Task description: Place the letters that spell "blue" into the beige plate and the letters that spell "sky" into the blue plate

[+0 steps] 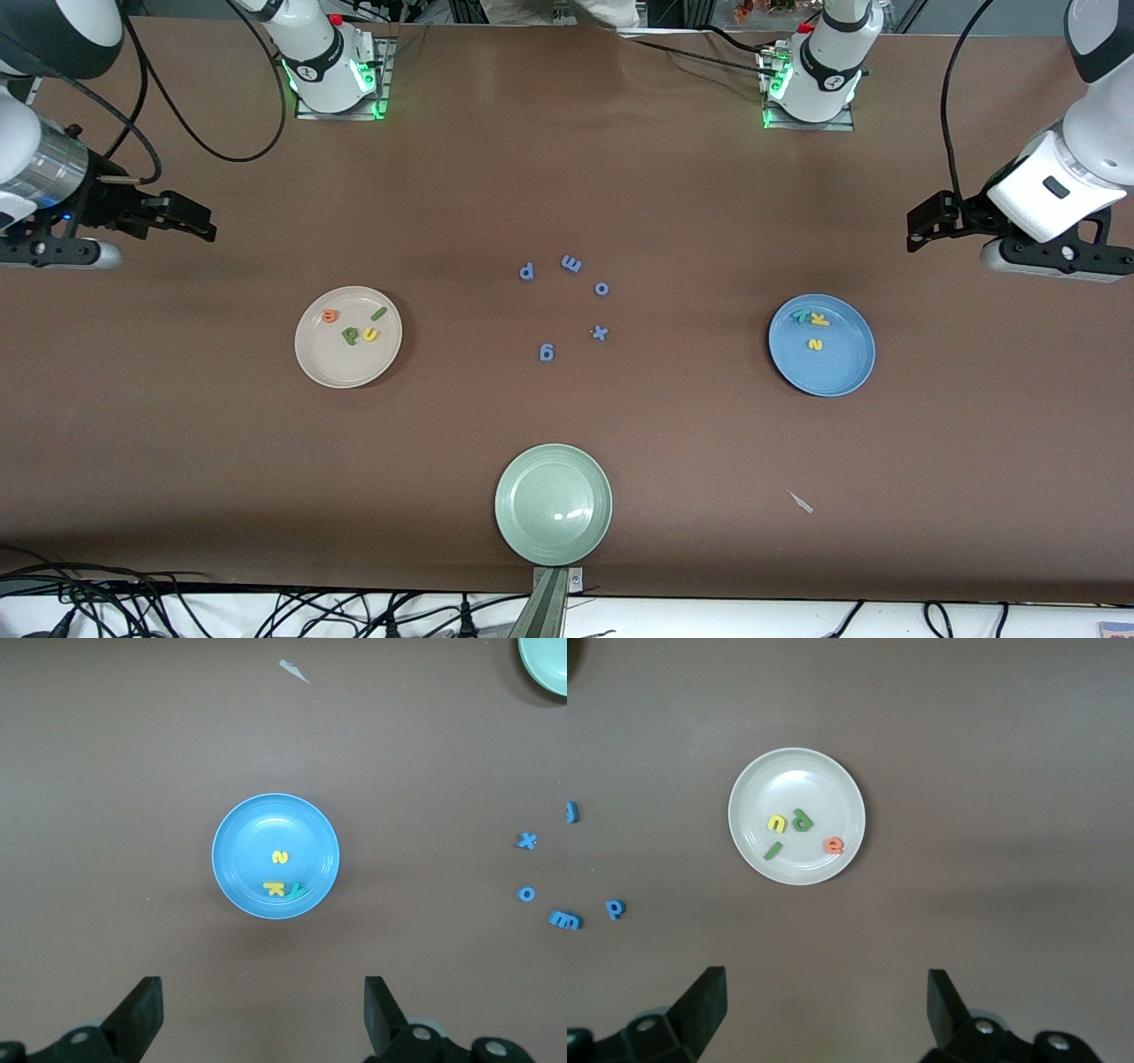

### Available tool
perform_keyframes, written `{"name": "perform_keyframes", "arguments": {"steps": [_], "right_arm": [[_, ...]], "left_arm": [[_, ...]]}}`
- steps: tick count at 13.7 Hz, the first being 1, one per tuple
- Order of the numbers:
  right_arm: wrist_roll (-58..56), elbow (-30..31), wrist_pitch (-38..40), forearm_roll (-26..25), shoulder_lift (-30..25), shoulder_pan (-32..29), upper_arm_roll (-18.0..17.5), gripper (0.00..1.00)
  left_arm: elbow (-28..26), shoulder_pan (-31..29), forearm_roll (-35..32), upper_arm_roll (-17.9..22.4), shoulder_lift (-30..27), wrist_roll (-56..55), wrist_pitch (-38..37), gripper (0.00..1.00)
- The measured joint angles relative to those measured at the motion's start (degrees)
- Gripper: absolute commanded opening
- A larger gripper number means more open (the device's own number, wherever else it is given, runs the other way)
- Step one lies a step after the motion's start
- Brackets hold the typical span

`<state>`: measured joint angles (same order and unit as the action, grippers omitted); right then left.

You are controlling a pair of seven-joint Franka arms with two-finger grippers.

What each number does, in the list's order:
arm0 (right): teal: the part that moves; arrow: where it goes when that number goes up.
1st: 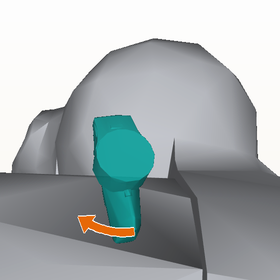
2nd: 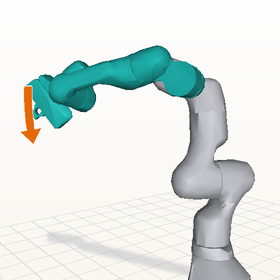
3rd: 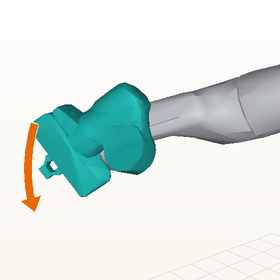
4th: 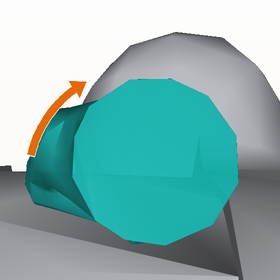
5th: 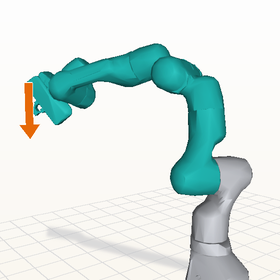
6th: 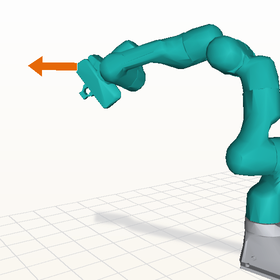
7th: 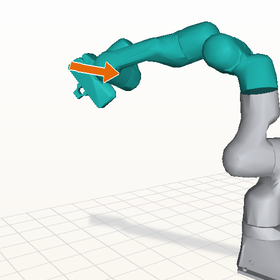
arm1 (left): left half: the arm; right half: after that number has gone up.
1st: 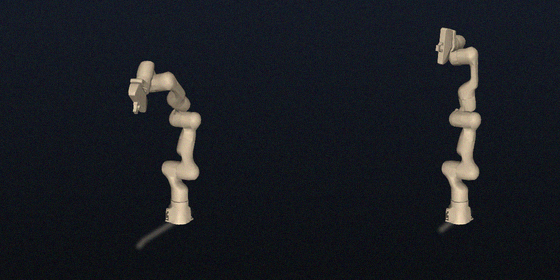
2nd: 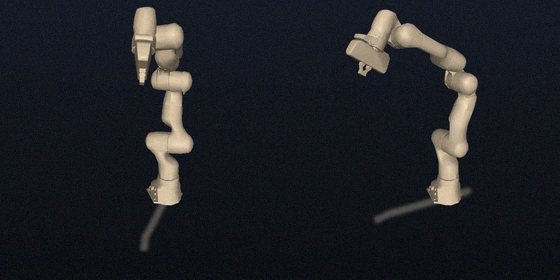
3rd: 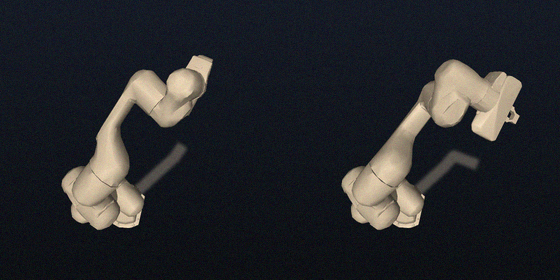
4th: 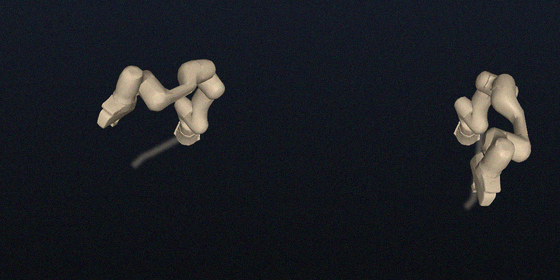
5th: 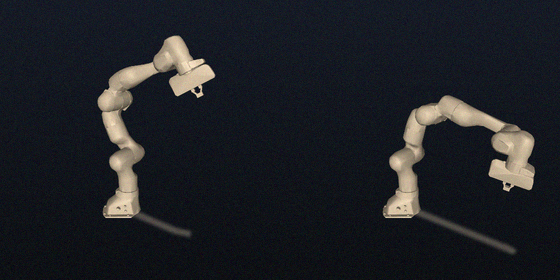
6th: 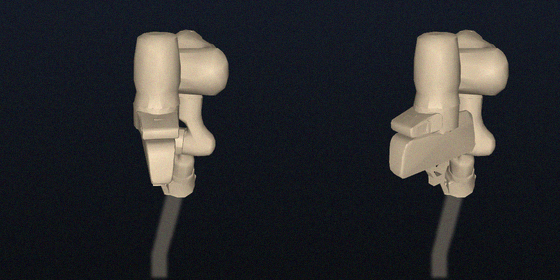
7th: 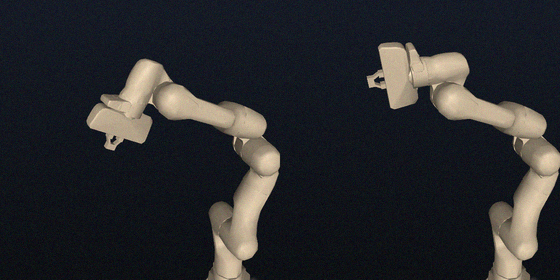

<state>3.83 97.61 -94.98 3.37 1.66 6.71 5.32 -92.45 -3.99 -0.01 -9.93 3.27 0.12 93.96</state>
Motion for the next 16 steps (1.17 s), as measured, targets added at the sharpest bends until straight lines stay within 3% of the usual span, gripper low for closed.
{"name": "perform_keyframes", "arguments": {"steps": [11,16], "right_arm": [[0.01,-3.30,0.93,0.12,0.69,0.14,-0.03,1.00],[0.01,-4.80,0.93,0.05,1.10,0.08,0.74,1.00]], "left_arm": [[-0.20,-0.37,-1.50,0.07,3.33,-0.01,5.51,1.00],[-0.17,-0.36,-1.98,-0.19,1.13,0.01,5.01,1.00]]}}
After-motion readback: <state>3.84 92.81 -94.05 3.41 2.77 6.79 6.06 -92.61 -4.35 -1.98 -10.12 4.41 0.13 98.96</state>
